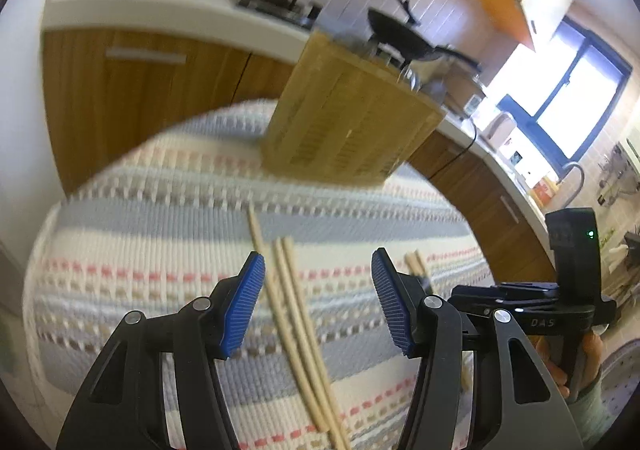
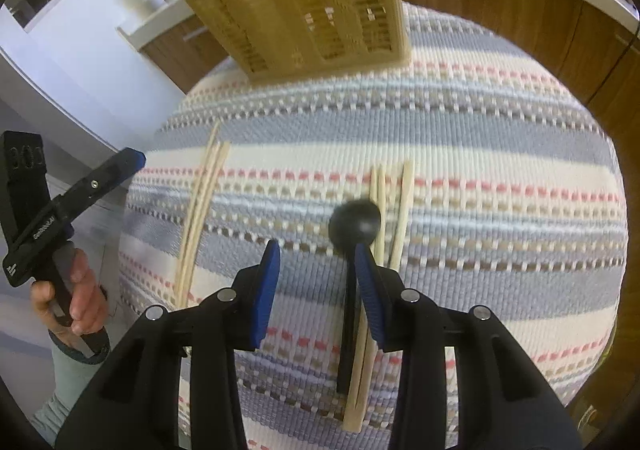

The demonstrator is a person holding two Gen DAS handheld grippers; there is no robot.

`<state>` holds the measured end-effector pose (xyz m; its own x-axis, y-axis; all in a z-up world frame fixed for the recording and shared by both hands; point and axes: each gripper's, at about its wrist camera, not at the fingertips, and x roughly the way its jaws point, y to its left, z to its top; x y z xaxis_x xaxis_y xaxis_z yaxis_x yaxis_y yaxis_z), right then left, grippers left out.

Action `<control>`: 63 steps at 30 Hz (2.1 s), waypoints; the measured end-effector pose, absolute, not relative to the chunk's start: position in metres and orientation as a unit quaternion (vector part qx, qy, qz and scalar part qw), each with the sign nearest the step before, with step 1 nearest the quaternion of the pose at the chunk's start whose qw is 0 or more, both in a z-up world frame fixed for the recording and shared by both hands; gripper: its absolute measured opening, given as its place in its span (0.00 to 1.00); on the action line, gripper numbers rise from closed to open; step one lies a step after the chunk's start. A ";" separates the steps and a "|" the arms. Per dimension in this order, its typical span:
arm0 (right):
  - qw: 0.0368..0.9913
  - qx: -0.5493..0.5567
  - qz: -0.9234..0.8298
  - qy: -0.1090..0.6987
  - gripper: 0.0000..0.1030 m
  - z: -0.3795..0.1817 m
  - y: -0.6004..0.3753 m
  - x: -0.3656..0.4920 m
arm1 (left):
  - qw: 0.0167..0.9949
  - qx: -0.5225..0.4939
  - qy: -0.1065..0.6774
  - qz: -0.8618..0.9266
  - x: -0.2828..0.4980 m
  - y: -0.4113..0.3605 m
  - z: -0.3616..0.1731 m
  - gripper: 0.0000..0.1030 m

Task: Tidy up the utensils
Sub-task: 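Move both tools back to the chopsticks and black spoon on the cloth, then grasp the black spoon with the right gripper while the left gripper closes on a chopstick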

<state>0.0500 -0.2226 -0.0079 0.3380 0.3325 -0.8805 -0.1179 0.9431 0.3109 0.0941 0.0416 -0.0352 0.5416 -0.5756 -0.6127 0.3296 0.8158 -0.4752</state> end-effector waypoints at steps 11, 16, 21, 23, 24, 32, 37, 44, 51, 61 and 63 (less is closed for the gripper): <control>0.788 0.076 0.121 0.599 0.27 -0.040 -0.211 0.057 | 0.854 -0.130 0.437 -0.251 0.102 0.036 -0.055 0.42; 0.792 0.047 0.114 0.598 0.26 -0.042 -0.200 0.055 | 0.846 -0.120 0.457 -0.246 0.113 0.029 -0.059 0.35; 0.791 0.007 0.105 0.603 0.13 -0.045 -0.182 0.059 | 0.835 -0.092 0.494 -0.227 0.128 0.018 -0.064 0.30; 0.790 -0.002 0.103 0.605 0.11 -0.048 -0.183 0.062 | 0.832 -0.068 0.506 -0.219 0.131 0.012 -0.067 0.30; 0.788 -0.006 0.104 0.606 0.10 -0.048 -0.181 0.062 | 0.832 -0.058 0.507 -0.217 0.132 0.008 -0.068 0.29; 0.790 -0.024 0.105 0.604 0.11 -0.051 -0.174 0.061 | 0.839 -0.008 0.505 -0.203 0.130 -0.002 -0.069 0.22; 0.791 -0.028 0.103 0.602 0.11 -0.053 -0.171 0.061 | 0.838 0.002 0.508 -0.200 0.128 0.000 -0.068 0.19; 0.789 -0.016 0.106 0.605 0.11 -0.050 -0.179 0.061 | 0.837 0.002 0.508 -0.205 0.129 -0.008 -0.068 0.23; 0.791 -0.019 0.104 0.603 0.11 -0.049 -0.182 0.058 | 0.848 0.083 0.490 -0.185 0.116 -0.029 -0.068 0.22; 0.787 -0.030 0.103 0.608 0.11 -0.049 -0.179 0.060 | 0.836 0.057 0.504 -0.211 0.123 -0.016 -0.066 0.21; 0.787 -0.023 0.106 0.608 0.11 -0.050 -0.181 0.061 | 0.834 0.039 0.505 -0.220 0.123 -0.009 -0.067 0.21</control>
<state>0.0606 -0.1812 -0.0498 0.2388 0.1383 -0.9612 -0.1948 0.9765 0.0921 0.1235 -0.0086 -0.0672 0.3927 -0.3270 -0.8595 0.4055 0.9004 -0.1573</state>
